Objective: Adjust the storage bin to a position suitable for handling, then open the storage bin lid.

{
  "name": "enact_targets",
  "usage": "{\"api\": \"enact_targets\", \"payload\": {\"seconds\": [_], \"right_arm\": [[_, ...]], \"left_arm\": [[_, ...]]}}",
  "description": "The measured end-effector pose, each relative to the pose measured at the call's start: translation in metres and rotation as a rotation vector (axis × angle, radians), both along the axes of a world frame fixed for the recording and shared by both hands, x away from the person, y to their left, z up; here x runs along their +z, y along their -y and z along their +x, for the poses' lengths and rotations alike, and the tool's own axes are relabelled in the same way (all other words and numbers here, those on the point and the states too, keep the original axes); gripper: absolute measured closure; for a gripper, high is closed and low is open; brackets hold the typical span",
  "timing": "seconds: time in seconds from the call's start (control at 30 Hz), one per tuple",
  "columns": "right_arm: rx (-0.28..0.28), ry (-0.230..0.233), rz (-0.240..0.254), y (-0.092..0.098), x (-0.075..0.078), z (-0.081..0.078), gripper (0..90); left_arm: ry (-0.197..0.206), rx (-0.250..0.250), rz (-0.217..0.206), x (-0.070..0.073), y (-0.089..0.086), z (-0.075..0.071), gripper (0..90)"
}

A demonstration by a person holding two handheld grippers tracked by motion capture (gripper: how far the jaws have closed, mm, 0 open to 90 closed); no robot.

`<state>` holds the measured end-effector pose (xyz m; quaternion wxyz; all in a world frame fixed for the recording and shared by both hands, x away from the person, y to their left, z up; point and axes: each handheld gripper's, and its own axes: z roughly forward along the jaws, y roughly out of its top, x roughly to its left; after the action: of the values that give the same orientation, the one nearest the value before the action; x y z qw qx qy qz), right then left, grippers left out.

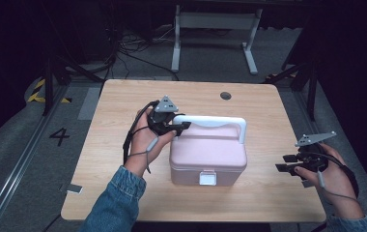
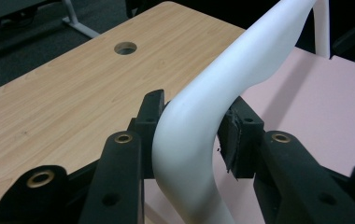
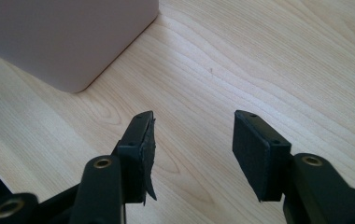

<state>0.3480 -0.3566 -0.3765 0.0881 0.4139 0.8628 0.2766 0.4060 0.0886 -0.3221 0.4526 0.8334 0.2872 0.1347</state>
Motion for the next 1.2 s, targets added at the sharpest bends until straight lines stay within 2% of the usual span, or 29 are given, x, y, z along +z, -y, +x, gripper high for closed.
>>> {"api": "enact_targets", "payload": {"seconds": [0.23, 0.43, 0.53, 0.73, 0.8, 0.93, 1.0, 1.03, 1.13, 1.2], "right_arm": [[-0.004, 0.002, -0.002, -0.001, 0.000, 0.001, 49.8], [-0.007, 0.033, 0.007, -0.001, 0.001, 0.002, 50.5], [0.006, 0.057, 0.048, -0.002, 0.003, -0.001, 51.6], [-0.012, 0.113, 0.084, 0.001, 0.010, -0.005, 52.4], [-0.012, 0.136, 0.111, 0.001, 0.011, -0.006, 52.8], [0.002, 0.183, 0.202, 0.000, 0.016, -0.009, 54.9], [0.005, 0.206, 0.227, -0.001, 0.018, -0.009, 56.6], [0.008, 0.215, 0.238, -0.002, 0.019, -0.009, 57.8], [0.022, 0.233, 0.266, -0.006, 0.021, -0.010, 61.1], [0.037, 0.231, 0.273, -0.011, 0.023, -0.010, 62.3]], "left_arm": [[0.038, -0.011, -0.043, 0.009, -0.002, -0.003, 67.5], [0.060, -0.018, -0.042, 0.017, -0.003, -0.002, 67.8], [0.063, -0.011, -0.044, 0.021, -0.004, 0.001, 68.5], [0.068, -0.007, -0.033, 0.025, -0.002, 0.009, 69.7], [0.064, -0.007, -0.031, 0.027, -0.002, 0.011, 69.8], [0.055, -0.003, -0.034, 0.028, -0.002, 0.015, 69.7], [0.049, 0.002, -0.035, 0.029, -0.002, 0.016, 69.7], [0.054, 0.000, -0.026, 0.030, -0.002, 0.017, 69.7], [0.052, 0.009, -0.032, 0.030, -0.001, 0.019, 69.7], [0.058, 0.013, -0.033, 0.030, -0.001, 0.022, 69.8]]}}
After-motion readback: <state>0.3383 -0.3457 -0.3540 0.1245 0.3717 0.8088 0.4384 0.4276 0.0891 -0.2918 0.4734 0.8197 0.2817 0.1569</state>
